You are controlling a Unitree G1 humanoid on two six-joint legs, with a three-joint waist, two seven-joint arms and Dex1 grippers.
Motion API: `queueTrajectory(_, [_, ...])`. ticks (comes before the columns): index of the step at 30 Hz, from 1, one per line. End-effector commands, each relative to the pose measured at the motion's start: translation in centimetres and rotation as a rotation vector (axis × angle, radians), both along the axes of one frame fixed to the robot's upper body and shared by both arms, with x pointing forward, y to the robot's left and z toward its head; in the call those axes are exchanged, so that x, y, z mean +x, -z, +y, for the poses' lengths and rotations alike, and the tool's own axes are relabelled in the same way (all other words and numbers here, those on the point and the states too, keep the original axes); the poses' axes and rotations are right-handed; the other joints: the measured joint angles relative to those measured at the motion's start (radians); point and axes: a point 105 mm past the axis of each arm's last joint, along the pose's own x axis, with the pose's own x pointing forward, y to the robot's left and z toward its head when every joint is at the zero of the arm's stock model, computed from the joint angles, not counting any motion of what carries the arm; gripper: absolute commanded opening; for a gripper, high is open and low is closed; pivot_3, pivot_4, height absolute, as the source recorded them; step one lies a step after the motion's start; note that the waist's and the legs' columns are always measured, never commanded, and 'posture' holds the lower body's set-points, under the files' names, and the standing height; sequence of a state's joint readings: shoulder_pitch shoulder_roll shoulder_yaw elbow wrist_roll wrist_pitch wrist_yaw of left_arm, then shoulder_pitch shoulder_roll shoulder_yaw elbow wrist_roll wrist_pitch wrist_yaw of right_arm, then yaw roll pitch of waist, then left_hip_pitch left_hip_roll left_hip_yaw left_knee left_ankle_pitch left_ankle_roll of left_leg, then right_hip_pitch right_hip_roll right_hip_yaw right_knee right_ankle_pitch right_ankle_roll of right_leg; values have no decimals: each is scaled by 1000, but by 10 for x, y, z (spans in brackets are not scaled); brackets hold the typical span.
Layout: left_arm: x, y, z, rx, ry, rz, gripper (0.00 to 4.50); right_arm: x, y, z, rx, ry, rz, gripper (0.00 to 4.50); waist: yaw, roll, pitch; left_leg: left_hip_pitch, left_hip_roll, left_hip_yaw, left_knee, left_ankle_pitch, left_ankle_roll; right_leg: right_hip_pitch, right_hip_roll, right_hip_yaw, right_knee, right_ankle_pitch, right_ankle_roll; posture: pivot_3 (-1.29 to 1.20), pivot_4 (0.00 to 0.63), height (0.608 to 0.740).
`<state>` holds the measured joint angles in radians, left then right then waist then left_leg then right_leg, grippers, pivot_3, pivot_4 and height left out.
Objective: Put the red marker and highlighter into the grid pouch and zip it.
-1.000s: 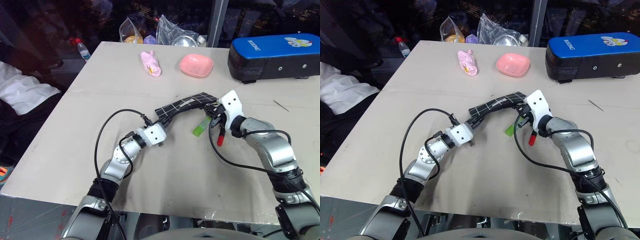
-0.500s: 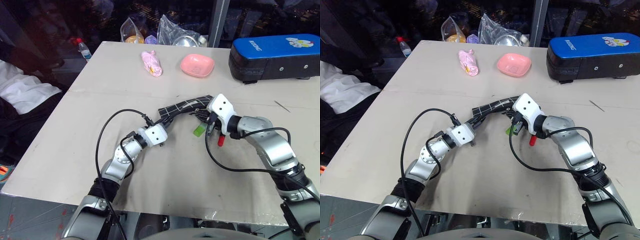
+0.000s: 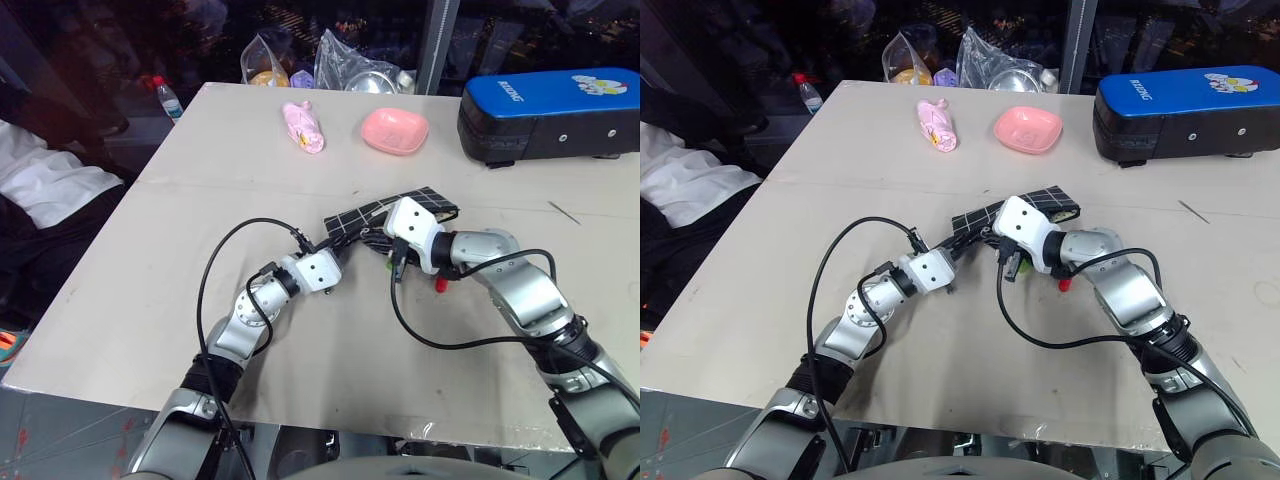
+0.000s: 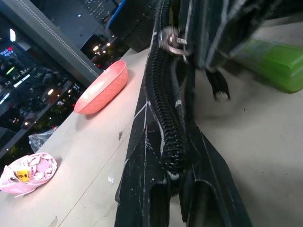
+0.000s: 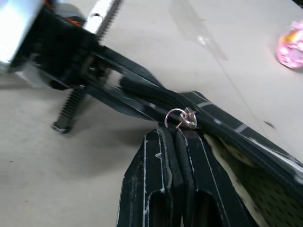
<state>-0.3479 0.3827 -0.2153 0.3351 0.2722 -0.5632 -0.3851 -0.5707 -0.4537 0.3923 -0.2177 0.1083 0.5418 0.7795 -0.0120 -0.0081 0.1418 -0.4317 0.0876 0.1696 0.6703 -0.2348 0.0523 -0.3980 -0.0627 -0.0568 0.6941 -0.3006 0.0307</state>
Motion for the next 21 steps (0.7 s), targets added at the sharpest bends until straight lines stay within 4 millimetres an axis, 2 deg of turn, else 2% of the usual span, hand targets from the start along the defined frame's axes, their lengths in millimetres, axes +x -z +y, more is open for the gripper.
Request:
queueTrajectory(1, [0, -5, -6, -20, 14, -17, 78, -12, -10, 14, 14, -85, -33, 0, 0, 0, 0, 0, 0, 0, 0, 0, 0, 0, 0, 0, 0, 0, 0, 0, 150, 725])
queueTrajectory(6, [1, -5, -4, -34, -2, -6, 78, -7, -12, 4, 46, -17, 24, 0, 1, 0, 0, 0, 0, 0, 0, 0, 0, 0, 0, 0, 0, 0, 0, 0, 150, 725])
queueTrajectory(9, [3, -7, -2, -55, -16, -3, 0, -7, -20, -6, 81, 1, 42, 826, 2, 0, 0, 0, 0, 0, 0, 0, 0, 0, 0, 0, 0, 0, 0, 0, 150, 725])
queueTrajectory(15, [6, -17, -1, -96, -28, -2, 0, -12, -44, -30, 177, 42, 68, 3769, 0, 0, 0, 0, 0, -1, 0, 0, 0, 0, 0, 0, 0, 0, 0, 0, 150, 725])
queueTrajectory(17, [7, -23, 0, -131, -34, 1, 0, -8, -56, -44, 269, 109, 95, 3769, 0, -1, 0, 0, 0, -1, 0, 0, 0, 0, 0, 0, 0, 0, 0, 0, 150, 725])
queueTrajectory(20, [8, -30, -1, -155, -29, -5, 0, 2, -56, -56, 332, 204, 123, 3769, 0, -1, 0, 0, 0, -1, 0, 0, 0, 0, 0, 0, 0, 0, 0, 0, 150, 725])
queueTrajectory(21, [8, -31, -1, -157, -28, -5, 0, 5, -53, -59, 342, 233, 132, 3178, -2, -1, 0, 0, 0, -1, 0, 0, 0, 0, 0, 0, 0, 0, 0, 0, 150, 725])
